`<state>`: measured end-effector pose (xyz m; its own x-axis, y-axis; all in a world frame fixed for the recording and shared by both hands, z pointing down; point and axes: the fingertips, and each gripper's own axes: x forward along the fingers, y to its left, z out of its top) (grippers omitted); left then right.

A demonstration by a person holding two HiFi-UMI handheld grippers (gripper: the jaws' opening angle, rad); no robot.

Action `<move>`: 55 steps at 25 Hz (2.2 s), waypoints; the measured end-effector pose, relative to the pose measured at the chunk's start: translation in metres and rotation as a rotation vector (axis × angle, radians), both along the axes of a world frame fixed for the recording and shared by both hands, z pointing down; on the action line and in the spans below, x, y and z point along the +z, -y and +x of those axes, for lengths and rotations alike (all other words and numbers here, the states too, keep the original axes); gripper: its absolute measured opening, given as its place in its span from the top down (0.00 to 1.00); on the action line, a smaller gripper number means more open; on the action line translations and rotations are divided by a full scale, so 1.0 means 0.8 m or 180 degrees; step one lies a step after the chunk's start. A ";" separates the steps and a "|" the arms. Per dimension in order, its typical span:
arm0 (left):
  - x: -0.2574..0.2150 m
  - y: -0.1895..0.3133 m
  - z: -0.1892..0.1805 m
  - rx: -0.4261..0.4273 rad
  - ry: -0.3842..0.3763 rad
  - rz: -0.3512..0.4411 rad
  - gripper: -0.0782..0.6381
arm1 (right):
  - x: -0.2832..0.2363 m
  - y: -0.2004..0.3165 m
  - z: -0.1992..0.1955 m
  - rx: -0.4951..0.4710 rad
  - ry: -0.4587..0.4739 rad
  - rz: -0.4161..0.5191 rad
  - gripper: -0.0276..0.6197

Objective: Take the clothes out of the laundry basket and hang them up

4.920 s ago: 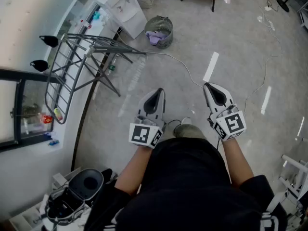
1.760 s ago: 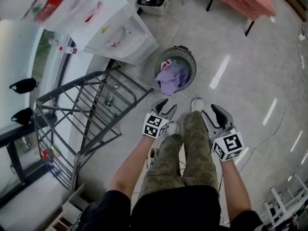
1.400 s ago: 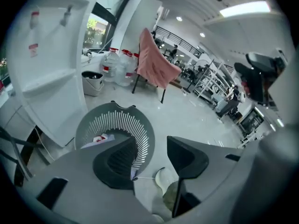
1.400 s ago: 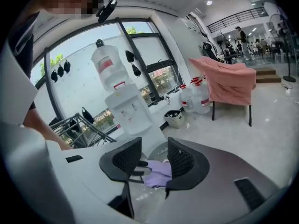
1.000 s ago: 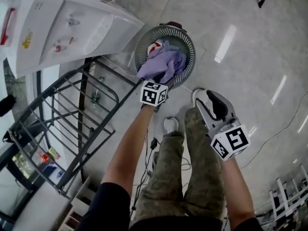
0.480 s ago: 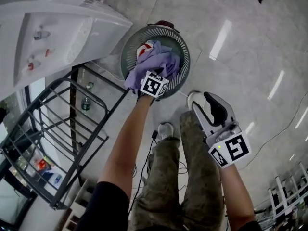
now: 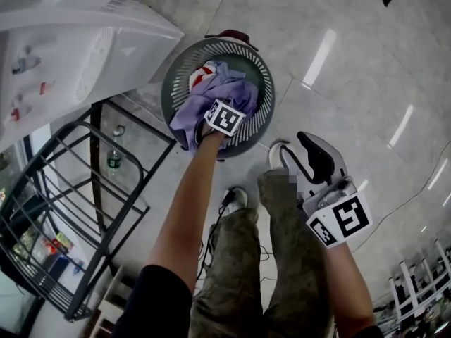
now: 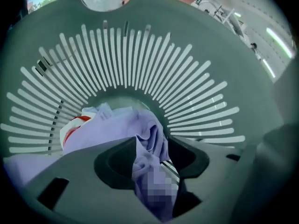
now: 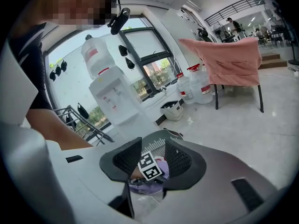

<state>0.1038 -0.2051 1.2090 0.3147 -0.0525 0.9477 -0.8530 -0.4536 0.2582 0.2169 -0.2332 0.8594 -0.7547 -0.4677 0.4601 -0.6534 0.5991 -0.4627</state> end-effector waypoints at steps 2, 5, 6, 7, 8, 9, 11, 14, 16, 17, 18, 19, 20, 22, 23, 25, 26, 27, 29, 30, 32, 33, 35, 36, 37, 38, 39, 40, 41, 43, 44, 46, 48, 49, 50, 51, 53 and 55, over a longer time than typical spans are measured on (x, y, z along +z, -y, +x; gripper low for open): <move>0.021 -0.009 -0.004 -0.0005 0.0137 -0.0222 0.60 | 0.007 0.006 0.004 0.0002 0.0004 0.0014 0.74; 0.047 -0.023 -0.011 0.0041 0.0344 -0.0492 0.60 | 0.021 0.012 0.013 0.0020 -0.0010 0.0031 0.74; 0.053 -0.026 -0.013 0.0069 0.0401 -0.0517 0.60 | 0.026 0.013 0.016 0.0025 -0.0015 0.0027 0.74; 0.058 -0.029 -0.015 0.0107 0.0460 -0.0534 0.60 | 0.031 0.013 0.018 0.0029 -0.0019 0.0017 0.74; 0.063 -0.033 -0.017 0.0164 0.0512 -0.0539 0.62 | 0.035 0.013 0.020 0.0030 -0.0019 0.0009 0.74; 0.068 -0.036 -0.019 0.0236 0.0552 -0.0533 0.63 | 0.038 0.013 0.021 0.0025 -0.0018 0.0008 0.74; 0.076 -0.036 -0.023 0.0353 0.0625 -0.0514 0.66 | 0.043 0.014 0.020 -0.0016 -0.0017 0.0030 0.74; 0.079 -0.033 -0.037 0.0369 0.0772 -0.0501 0.85 | 0.045 0.017 0.023 -0.0100 -0.0043 0.0082 0.74; 0.071 -0.031 -0.043 0.0336 0.0786 -0.0484 0.87 | 0.042 0.019 0.032 -0.0082 -0.0062 0.0092 0.74; 0.064 -0.029 -0.044 0.0321 0.0767 -0.0442 0.87 | 0.041 0.018 0.037 -0.0058 -0.0064 0.0081 0.74; 0.053 -0.027 -0.044 0.0315 0.0742 -0.0378 0.87 | 0.039 0.016 0.042 -0.0042 -0.0069 0.0063 0.74; 0.040 -0.025 -0.043 0.0318 0.0711 -0.0300 0.87 | 0.037 0.013 0.047 -0.0038 -0.0081 0.0040 0.74; 0.024 -0.023 -0.042 0.0330 0.0673 -0.0218 0.88 | 0.035 0.009 0.052 -0.0043 -0.0101 0.0013 0.74; -0.010 -0.019 -0.037 0.0369 0.0570 -0.0054 0.88 | 0.026 0.002 0.061 -0.0043 -0.0136 -0.0045 0.74; -0.029 -0.017 -0.035 0.0376 0.0506 0.0022 0.88 | 0.019 -0.001 0.063 -0.0032 -0.0146 -0.0065 0.74; -0.067 -0.016 -0.033 0.0338 0.0367 0.0145 0.88 | 0.000 -0.002 0.066 -0.0008 -0.0156 -0.0082 0.74; -0.086 -0.015 -0.033 0.0297 0.0297 0.0204 0.88 | -0.011 -0.002 0.066 0.0000 -0.0157 -0.0087 0.74; -0.105 -0.014 -0.033 0.0249 0.0232 0.0270 0.88 | -0.021 -0.001 0.065 0.0004 -0.0153 -0.0091 0.74; -0.147 -0.007 -0.033 0.0136 0.0118 0.0432 0.88 | -0.043 0.002 0.062 -0.0006 -0.0140 -0.0080 0.74; -0.170 -0.003 -0.032 0.0059 0.0068 0.0512 0.88 | -0.053 0.003 0.060 -0.0022 -0.0139 -0.0060 0.74; -0.220 0.001 -0.032 -0.0163 -0.0038 0.0656 0.88 | -0.073 0.003 0.055 -0.0060 -0.0147 -0.0013 0.74; -0.245 0.002 -0.031 -0.0296 -0.0104 0.0729 0.88 | -0.082 0.003 0.051 -0.0075 -0.0148 -0.0001 0.74; -0.293 0.001 -0.030 -0.0525 -0.0238 0.0872 0.88 | -0.097 -0.001 0.038 -0.0138 -0.0132 -0.0007 0.73; -0.316 -0.001 -0.029 -0.0605 -0.0298 0.0944 0.88 | -0.105 -0.005 0.029 -0.0194 -0.0126 -0.0014 0.74; -0.339 -0.004 -0.027 -0.0675 -0.0355 0.1012 0.88 | -0.112 -0.009 0.020 -0.0255 -0.0127 -0.0017 0.74; -0.363 -0.006 -0.026 -0.0748 -0.0412 0.1074 0.88 | -0.119 -0.013 0.012 -0.0312 -0.0133 -0.0015 0.74; -0.385 -0.008 -0.026 -0.0829 -0.0464 0.1129 0.88 | -0.125 -0.015 0.005 -0.0357 -0.0144 -0.0011 0.74; -0.407 -0.009 -0.027 -0.0907 -0.0502 0.1183 0.88 | -0.130 -0.016 -0.001 -0.0393 -0.0158 -0.0007 0.74; -0.428 -0.010 -0.028 -0.0965 -0.0526 0.1241 0.88 | -0.135 -0.017 -0.006 -0.0422 -0.0175 -0.0002 0.74; -0.467 -0.010 -0.029 -0.1012 -0.0545 0.1362 0.88 | -0.140 -0.020 -0.018 -0.0487 -0.0205 0.0025 0.74; -0.485 -0.009 -0.030 -0.1031 -0.0560 0.1418 0.88 | -0.143 -0.021 -0.025 -0.0524 -0.0217 0.0056 0.74; -0.523 -0.008 -0.032 -0.1111 -0.0621 0.1512 0.88 | -0.150 -0.026 -0.040 -0.0602 -0.0243 0.0144 0.74; -0.556 -0.010 -0.032 -0.1204 -0.0695 0.1580 0.88 | -0.151 -0.036 -0.054 -0.0666 -0.0269 0.0176 0.74; -0.569 -0.012 -0.032 -0.1241 -0.0732 0.1604 0.88 | -0.147 -0.041 -0.059 -0.0679 -0.0280 0.0161 0.74; -0.579 -0.014 -0.032 -0.1269 -0.0771 0.1622 0.88 | -0.140 -0.046 -0.065 -0.0689 -0.0300 0.0136 0.74; -0.589 -0.016 -0.031 -0.1284 -0.0808 0.1640 0.88 | -0.130 -0.051 -0.071 -0.0708 -0.0331 0.0111 0.74; -0.605 -0.021 -0.028 -0.1271 -0.0865 0.1686 0.88 | -0.109 -0.062 -0.083 -0.0794 -0.0408 0.0074 0.74; -0.619 -0.026 -0.022 -0.1238 -0.0904 0.1732 0.88 | -0.090 -0.070 -0.095 -0.0923 -0.0472 0.0058 0.74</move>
